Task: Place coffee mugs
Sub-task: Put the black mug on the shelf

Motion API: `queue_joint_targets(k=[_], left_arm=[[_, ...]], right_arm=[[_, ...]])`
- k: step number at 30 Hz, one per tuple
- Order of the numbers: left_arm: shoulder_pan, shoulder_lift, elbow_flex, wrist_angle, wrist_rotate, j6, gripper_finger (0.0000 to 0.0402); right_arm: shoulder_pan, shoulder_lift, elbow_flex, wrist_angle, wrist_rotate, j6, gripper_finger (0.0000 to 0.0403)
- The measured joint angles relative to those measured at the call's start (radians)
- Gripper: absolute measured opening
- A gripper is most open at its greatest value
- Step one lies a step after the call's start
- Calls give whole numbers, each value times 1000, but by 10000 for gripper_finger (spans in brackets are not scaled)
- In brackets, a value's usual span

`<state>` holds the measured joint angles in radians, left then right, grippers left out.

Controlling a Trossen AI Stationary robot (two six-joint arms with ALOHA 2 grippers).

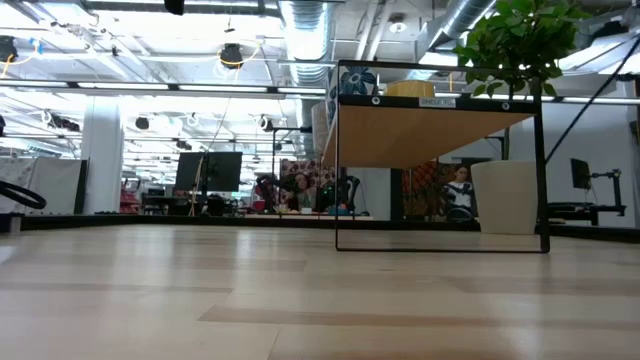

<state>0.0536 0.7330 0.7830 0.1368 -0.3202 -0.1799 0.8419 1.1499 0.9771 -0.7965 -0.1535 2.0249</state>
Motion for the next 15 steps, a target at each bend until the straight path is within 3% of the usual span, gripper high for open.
queue_joint_targets(k=[4,11,15], left_arm=[[0,0,0,0,0,0,206],[0,0,0,0,0,10,206],[0,0,0,0,0,11,206]], right_arm=[[21,88,0,61,1,98,224],[-1,217,0,261,1,99,224],[-14,277,0,271,1,97,223]])
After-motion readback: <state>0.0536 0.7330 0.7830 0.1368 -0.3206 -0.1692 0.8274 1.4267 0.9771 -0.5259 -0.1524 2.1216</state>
